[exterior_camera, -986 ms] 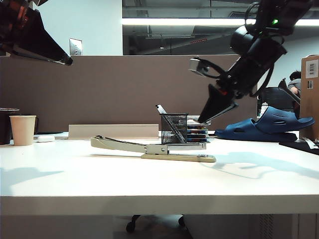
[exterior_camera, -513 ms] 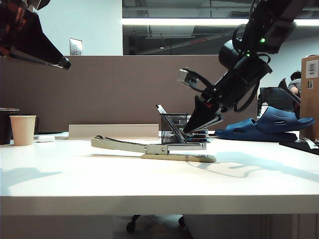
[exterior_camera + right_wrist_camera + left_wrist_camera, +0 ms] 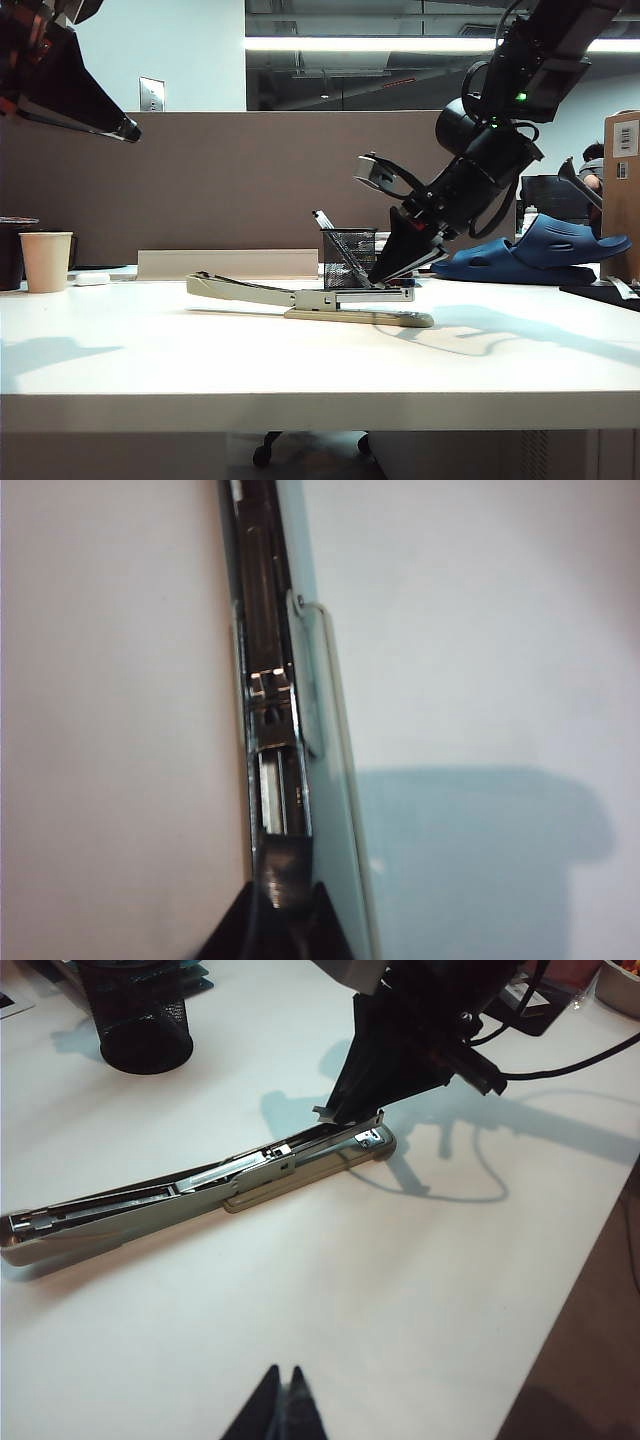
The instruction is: Pick up a set of staples and put them into the open stapler.
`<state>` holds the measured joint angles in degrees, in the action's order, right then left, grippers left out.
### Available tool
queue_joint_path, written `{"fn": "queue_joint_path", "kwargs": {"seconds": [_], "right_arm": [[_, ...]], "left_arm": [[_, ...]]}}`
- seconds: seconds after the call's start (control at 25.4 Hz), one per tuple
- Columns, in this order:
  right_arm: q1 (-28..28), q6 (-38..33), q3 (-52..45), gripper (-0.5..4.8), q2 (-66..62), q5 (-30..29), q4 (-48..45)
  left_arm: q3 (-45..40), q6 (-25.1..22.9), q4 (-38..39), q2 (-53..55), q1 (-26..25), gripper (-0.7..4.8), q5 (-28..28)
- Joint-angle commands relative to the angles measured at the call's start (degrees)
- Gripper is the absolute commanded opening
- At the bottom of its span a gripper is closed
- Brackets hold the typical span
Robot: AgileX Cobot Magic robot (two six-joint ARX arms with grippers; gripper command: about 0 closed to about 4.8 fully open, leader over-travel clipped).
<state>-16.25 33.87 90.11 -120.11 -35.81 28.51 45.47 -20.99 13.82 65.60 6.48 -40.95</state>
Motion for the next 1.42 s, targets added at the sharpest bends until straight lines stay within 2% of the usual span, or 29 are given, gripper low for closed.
{"fn": "queue_joint_path", "kwargs": {"seconds": [0.04,0.39,0.47,0.87,0.95,1.42], "right_arm": [[-0.3,-0.2,0.6,-0.01,0.2,-0.3,1.3],[-0.5,-0.2,2.0,0.02,0.2,-0.3,4.2],[-0.5,-0.2,2.3,0.59,0.2,-0.2,4.9],[-0.5,0.0,2.3,0.69,0.2,0.2,7.0],[-0.5,0.7,2.6,1.16,0.2,1.1,7.1],[-0.7,0.7,4.7,1.17,0.1,4.0,7.1]], "left_arm": [[0.1,0.0,-0.4,-0.2,0.0,-0.05,-0.3],[0.1,0.0,-0.1,-0.2,0.0,-0.05,-0.3],[0.1,0.0,-0.1,-0.2,0.0,-0.05,-0.2],[0.1,0.0,-0.1,-0.2,-0.2,-0.05,-0.2],[0.1,0.0,-0.1,-0.2,-0.2,-0.05,-0.2],[0.1,0.0,-0.1,-0.2,-0.2,-0.05,-0.2]]}}
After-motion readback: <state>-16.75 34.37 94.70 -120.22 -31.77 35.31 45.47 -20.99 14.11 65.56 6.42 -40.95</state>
